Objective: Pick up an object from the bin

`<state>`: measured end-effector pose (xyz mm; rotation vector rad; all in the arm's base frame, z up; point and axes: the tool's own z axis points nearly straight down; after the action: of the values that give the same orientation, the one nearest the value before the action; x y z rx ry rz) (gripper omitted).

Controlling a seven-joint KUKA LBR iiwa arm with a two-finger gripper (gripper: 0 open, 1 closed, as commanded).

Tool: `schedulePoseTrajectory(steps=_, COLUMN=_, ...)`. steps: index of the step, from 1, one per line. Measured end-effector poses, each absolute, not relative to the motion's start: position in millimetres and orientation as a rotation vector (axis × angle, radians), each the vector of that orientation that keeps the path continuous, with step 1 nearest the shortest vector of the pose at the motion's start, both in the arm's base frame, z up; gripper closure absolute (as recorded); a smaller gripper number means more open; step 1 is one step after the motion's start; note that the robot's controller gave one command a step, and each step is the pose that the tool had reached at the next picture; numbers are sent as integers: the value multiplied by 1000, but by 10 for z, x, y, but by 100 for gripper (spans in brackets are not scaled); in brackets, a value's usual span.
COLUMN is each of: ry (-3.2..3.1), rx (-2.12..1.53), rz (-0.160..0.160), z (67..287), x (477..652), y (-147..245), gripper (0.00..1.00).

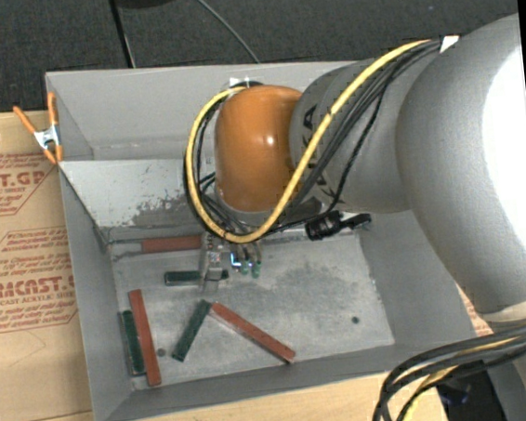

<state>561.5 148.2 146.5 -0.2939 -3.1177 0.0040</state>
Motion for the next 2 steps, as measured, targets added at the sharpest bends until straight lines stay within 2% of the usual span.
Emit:
schedulePoseTrajectory(steps=1, ry=-3119, rx=-371, rz=-1, z=1405, x=5080, y=2161, gripper=100)
schedulePoseTrajectory(steps=2, ry=-3119, rx=-371, rz=-1, z=1405, x=5081, y=2159, gripper=0)
